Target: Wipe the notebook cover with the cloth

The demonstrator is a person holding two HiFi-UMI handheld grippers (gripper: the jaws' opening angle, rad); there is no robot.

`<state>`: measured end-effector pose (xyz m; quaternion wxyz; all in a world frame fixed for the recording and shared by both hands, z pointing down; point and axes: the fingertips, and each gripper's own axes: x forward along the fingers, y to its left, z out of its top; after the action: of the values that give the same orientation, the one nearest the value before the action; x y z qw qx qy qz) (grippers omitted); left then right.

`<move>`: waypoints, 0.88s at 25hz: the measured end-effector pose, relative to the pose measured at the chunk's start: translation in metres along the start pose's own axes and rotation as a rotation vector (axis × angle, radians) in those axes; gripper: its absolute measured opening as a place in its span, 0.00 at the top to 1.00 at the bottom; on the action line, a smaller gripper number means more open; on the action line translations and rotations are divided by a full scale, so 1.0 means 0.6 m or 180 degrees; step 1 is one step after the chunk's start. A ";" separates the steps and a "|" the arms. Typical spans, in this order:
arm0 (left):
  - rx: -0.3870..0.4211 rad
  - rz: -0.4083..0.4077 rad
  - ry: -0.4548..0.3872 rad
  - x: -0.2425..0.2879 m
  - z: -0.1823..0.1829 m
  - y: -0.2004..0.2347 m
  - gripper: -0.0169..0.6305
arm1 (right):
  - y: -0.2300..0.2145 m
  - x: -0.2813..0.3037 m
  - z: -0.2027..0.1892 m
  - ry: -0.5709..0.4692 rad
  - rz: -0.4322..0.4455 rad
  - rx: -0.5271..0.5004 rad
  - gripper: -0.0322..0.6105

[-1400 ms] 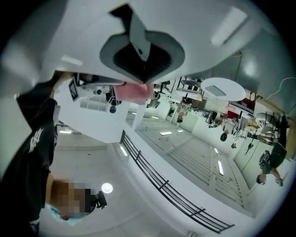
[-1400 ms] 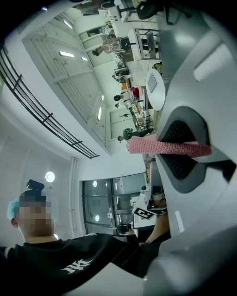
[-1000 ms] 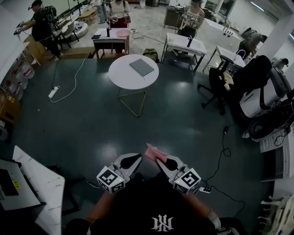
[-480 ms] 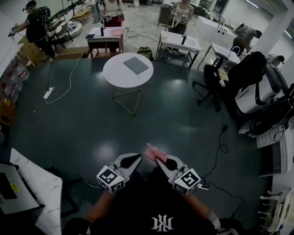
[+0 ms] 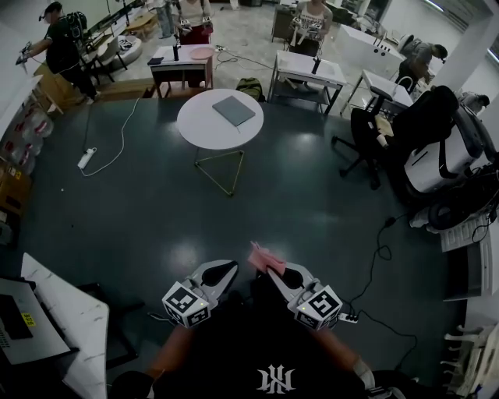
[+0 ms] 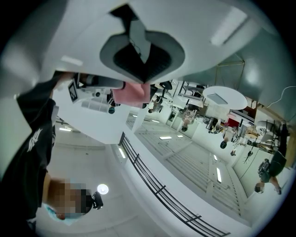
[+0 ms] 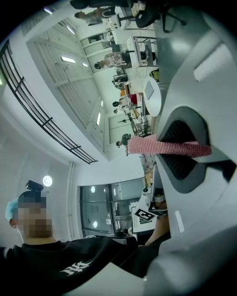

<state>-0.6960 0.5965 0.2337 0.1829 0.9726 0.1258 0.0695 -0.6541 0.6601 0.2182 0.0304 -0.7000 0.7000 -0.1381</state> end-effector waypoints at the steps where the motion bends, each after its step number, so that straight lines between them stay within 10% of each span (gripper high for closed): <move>1: 0.0000 0.0017 0.0004 0.004 0.002 0.004 0.97 | -0.005 0.003 0.002 -0.0016 0.0020 0.0015 0.93; 22: 0.0137 0.0441 -0.0109 0.254 0.148 0.143 0.97 | -0.287 0.095 0.126 -0.0063 0.0417 -0.0036 0.93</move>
<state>-0.5150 0.5303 0.1970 0.1588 0.9837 0.0565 0.0626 -0.4701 0.5951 0.1949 0.0423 -0.6542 0.7448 -0.1249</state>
